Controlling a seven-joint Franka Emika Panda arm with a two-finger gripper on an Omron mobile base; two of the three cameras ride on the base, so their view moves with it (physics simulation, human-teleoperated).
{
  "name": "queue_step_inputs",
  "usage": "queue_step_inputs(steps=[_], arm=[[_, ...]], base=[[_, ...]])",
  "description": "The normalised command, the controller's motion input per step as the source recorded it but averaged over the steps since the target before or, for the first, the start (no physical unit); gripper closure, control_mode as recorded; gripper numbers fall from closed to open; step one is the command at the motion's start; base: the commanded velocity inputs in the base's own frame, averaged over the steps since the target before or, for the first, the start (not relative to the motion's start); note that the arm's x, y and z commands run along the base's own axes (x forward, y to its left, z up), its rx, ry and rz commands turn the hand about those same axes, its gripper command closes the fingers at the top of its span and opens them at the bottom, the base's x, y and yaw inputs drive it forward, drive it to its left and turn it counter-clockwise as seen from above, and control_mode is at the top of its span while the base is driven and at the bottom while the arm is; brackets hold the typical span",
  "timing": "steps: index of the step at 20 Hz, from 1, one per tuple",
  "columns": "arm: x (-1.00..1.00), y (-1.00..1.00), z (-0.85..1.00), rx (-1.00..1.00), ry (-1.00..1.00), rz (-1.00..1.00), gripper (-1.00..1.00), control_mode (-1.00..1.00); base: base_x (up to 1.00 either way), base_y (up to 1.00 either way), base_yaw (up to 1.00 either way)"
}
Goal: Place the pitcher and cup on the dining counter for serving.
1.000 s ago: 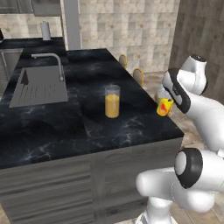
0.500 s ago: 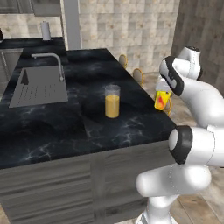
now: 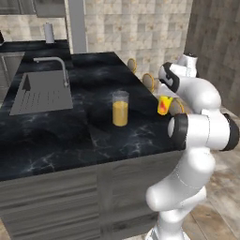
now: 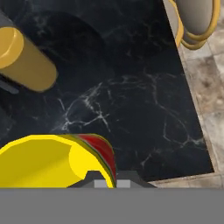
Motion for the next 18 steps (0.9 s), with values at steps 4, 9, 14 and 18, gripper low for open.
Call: queue_step_inputs(steps=[4,9,14,18], arm=[[0.55,0.00,-0.57,0.00,0.07,0.00,1.00,-1.00],[0.59,0.00,-0.66,0.01,0.02,0.00,1.00,-1.00],[0.64,0.00,-0.61,0.00,0.00,0.00,1.00,-1.00],[0.62,0.00,-0.66,0.00,0.00,0.00,1.00,-1.00]], base=[[0.00,0.00,0.00],[0.00,0.00,0.00],[0.00,0.00,0.00],[0.00,0.00,0.00]])
